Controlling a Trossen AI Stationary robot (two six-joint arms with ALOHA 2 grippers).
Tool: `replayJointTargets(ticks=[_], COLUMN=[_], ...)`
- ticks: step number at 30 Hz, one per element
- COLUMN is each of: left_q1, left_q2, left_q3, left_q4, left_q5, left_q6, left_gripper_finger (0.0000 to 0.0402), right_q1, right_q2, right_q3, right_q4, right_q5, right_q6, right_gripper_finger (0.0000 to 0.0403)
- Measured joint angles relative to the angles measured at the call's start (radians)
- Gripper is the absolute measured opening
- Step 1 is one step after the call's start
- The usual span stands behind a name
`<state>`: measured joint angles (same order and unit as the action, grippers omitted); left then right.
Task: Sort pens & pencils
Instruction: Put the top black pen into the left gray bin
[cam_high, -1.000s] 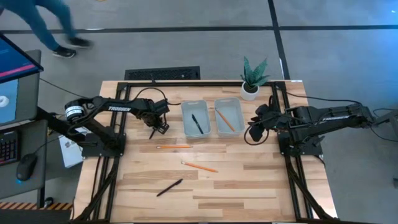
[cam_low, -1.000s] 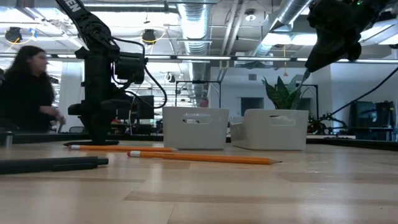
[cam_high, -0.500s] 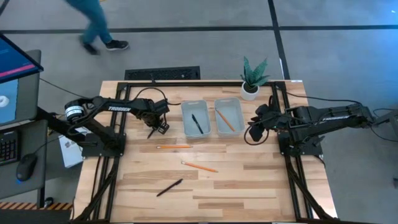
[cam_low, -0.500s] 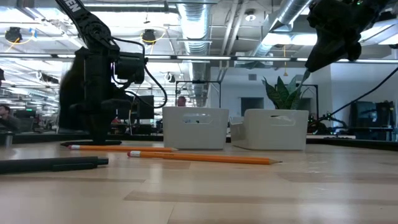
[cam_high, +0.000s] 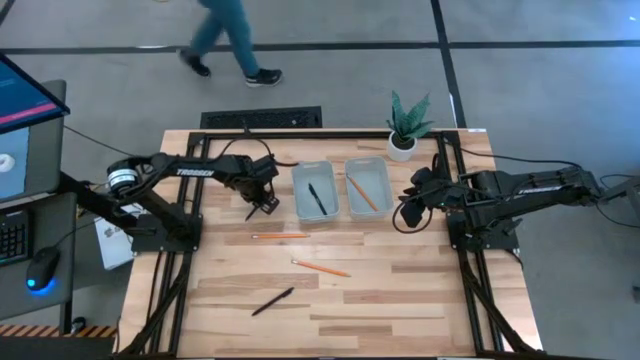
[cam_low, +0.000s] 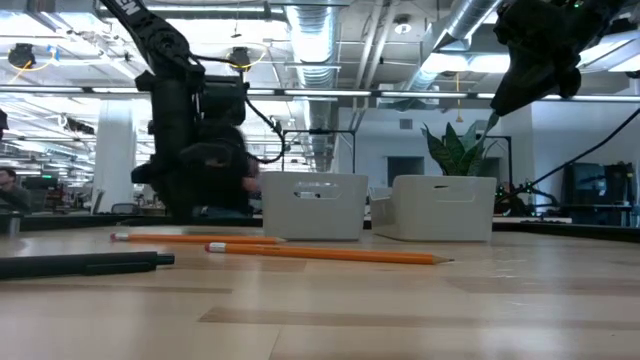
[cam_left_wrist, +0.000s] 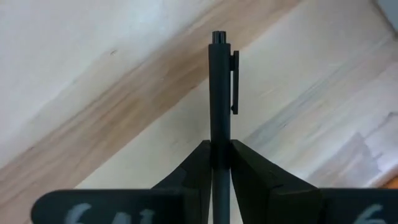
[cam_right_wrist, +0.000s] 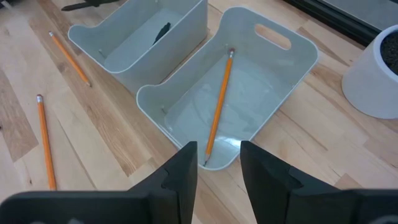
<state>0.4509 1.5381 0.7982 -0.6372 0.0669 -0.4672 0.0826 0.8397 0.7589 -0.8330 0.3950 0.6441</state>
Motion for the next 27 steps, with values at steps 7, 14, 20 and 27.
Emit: replayJointTargets(ticks=[7,14,20,27], left_q1=[0.001,0.004,0.004,-0.005], left_q2=[-0.001,-0.002,-0.003,-0.003], left_q3=[0.067,0.152,0.240,0.344], left_q4=[-0.005,-0.110,-0.165,-0.158], left_q5=[0.010,-0.043,-0.047,0.010], left_q6=[0.026,0.045,0.064,0.068], left_gripper_finger=[0.0045,0.0045,0.0045,0.0045], right_q1=[0.000,0.000,0.000,0.000], right_q2=[0.000,0.000,0.000,0.000], right_q3=[0.000,0.000,0.000,0.000], right_q4=[-0.002,-0.005,-0.005,-0.004], right_q5=[0.000,0.000,0.000,0.000], right_q6=[0.000,0.000,-0.003,-0.025], right_gripper_finger=[0.0141,0.0144,0.0141,0.0144])
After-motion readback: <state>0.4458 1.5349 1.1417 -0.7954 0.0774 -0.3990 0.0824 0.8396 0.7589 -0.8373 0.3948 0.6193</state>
